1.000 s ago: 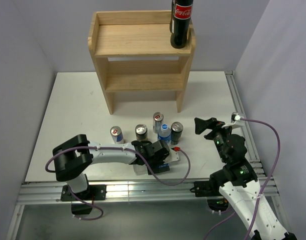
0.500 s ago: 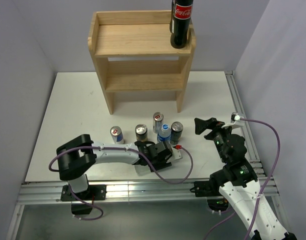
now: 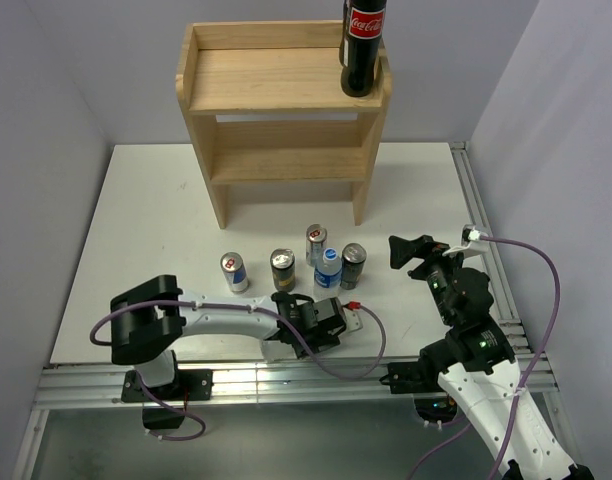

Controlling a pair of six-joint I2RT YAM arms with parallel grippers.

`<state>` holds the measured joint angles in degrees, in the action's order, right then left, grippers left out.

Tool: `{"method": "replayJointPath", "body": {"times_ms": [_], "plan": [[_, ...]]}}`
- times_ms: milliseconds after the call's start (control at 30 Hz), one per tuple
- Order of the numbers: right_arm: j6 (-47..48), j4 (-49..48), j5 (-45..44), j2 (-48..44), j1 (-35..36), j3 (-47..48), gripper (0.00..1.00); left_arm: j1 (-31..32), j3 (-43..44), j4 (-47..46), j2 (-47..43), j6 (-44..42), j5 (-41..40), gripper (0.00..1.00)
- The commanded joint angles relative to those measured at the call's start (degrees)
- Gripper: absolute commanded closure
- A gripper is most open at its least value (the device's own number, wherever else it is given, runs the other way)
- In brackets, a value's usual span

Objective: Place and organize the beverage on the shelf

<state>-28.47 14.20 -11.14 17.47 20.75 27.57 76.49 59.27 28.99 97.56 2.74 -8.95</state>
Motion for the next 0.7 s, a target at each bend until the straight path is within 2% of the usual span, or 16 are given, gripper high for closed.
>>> {"method": "replayJointPath", "body": {"times_ms": [0, 133, 333, 467, 667], "plan": [[0.78, -1.01, -0.82, 0.28, 0.34, -0.41, 0.0, 2.44, 1.64, 7.83, -6.32, 4.99, -0.27, 1.0], [0.78, -1.1, -0.99, 0.81, 0.34, -0.41, 0.0, 2.26, 4.28, 7.4, -12.29, 8.24, -5.36, 1.0], [0.96, -1.1, -1.61, 1.25, 0.43, -0.33, 0.0, 1.82, 7.52, 3.97, -21.0, 7.45, -15.56, 1.0], [1.13, -0.75, -1.78, 1.95, 0.34, -0.06, 0.0, 1.82, 15.24, 2.3, -26.7, 5.7, -23.81, 1.0], [1.22, -0.84, -1.52, 2.91, 0.34, 0.02, 0.0, 1.21, 30.19, -1.64, -30.58, -2.03, -27.78, 1.0]]}}
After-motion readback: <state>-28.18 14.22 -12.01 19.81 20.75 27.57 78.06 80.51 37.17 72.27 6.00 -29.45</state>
